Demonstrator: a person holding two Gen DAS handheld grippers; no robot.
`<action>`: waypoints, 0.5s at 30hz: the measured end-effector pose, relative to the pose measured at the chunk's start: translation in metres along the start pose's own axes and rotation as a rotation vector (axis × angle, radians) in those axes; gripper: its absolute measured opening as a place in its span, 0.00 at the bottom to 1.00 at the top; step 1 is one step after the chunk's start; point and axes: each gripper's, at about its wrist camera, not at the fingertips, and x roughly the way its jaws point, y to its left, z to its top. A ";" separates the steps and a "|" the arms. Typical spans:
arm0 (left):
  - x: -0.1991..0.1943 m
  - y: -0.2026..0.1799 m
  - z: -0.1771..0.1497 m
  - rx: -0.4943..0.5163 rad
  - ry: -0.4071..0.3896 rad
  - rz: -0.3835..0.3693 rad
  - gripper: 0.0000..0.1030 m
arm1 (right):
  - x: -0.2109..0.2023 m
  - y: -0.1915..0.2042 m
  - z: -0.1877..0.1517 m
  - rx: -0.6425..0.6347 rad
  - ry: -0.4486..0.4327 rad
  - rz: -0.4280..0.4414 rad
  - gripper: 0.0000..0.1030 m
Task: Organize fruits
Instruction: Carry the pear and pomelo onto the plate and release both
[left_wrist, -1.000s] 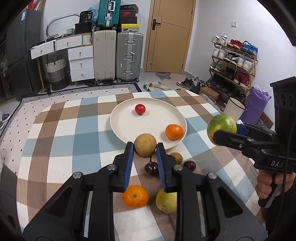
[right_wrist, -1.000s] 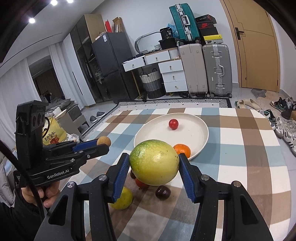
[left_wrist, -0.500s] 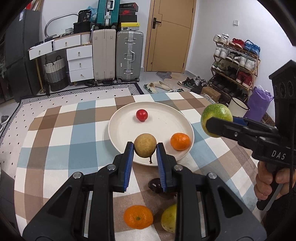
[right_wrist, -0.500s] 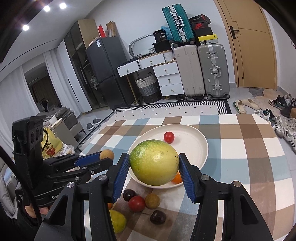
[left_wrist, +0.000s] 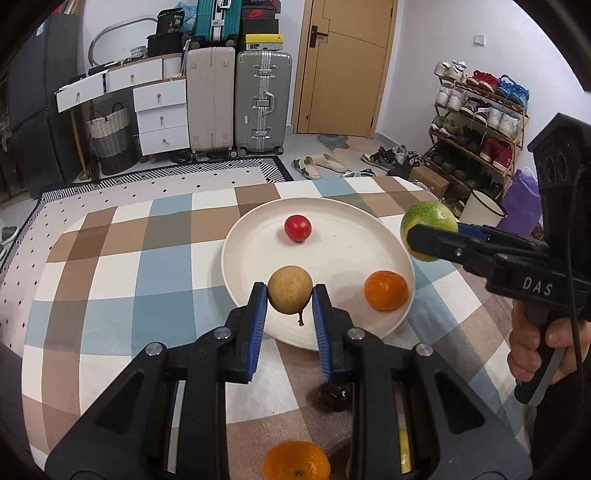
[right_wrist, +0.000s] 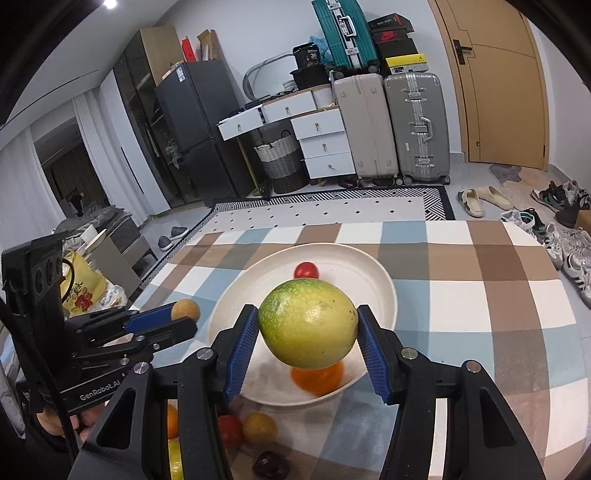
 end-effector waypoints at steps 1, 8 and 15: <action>0.004 0.001 0.001 0.001 0.003 -0.001 0.22 | 0.003 -0.004 0.000 0.010 0.001 -0.001 0.53; 0.035 0.004 -0.005 -0.007 0.054 -0.003 0.22 | 0.024 -0.024 -0.008 0.029 0.028 -0.031 0.53; 0.050 0.004 -0.011 -0.006 0.071 -0.001 0.22 | 0.039 -0.034 -0.015 0.047 0.052 -0.051 0.53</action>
